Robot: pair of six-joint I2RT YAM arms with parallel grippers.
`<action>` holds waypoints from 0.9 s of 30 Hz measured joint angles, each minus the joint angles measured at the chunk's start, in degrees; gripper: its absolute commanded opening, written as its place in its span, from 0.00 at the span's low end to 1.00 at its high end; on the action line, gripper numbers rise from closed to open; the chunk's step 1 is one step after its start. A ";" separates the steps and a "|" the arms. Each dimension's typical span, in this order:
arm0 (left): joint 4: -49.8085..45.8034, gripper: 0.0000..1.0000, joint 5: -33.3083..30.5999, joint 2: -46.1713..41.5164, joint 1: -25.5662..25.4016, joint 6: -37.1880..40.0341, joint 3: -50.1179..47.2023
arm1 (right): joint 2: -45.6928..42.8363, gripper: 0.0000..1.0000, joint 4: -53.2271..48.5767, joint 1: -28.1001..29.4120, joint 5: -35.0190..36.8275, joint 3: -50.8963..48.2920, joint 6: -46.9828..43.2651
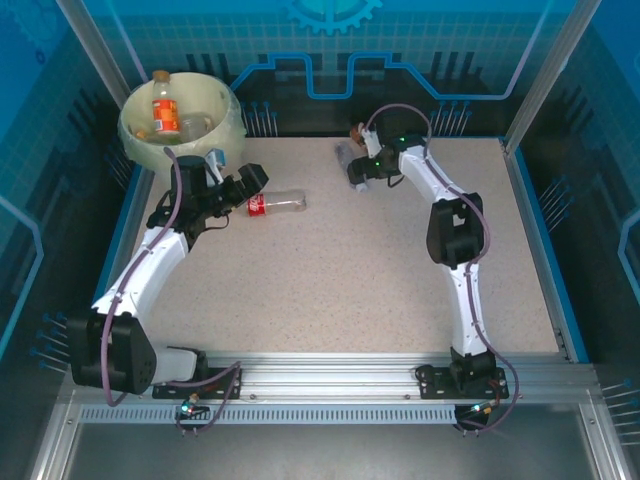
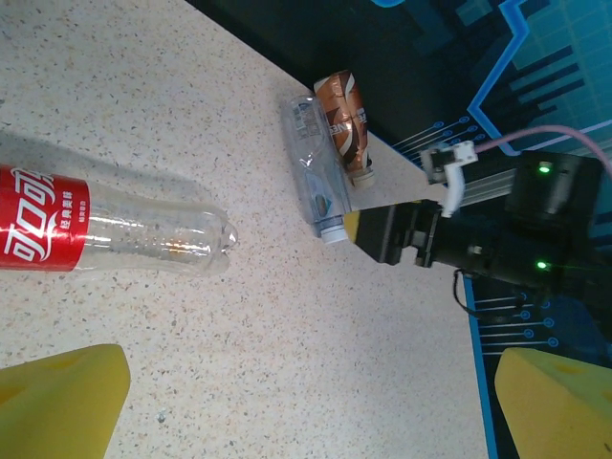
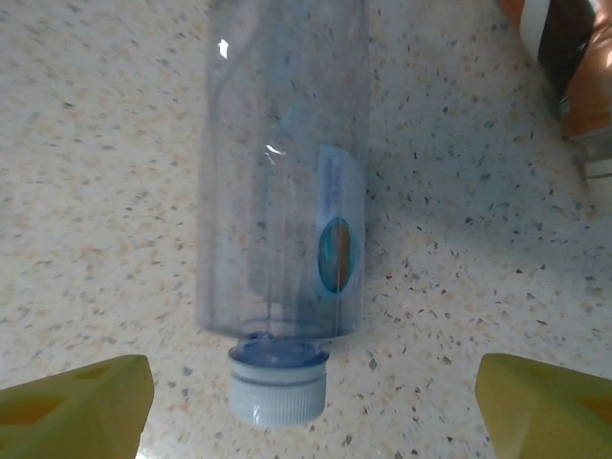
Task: Put the plastic bottles in the bin
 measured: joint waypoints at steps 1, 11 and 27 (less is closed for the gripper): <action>0.00 0.99 0.00 0.00 0.00 0.00 0.00 | 1.53 0.86 -1.20 0.28 0.79 2.01 0.11; -0.07 0.99 -0.02 0.42 0.00 0.04 0.00 | 12.09 0.77 -7.58 3.41 7.65 16.13 0.00; 0.02 0.99 0.50 3.10 -0.07 0.04 0.00 | 4.09 0.40 -2.95 4.17 9.33 -0.13 0.09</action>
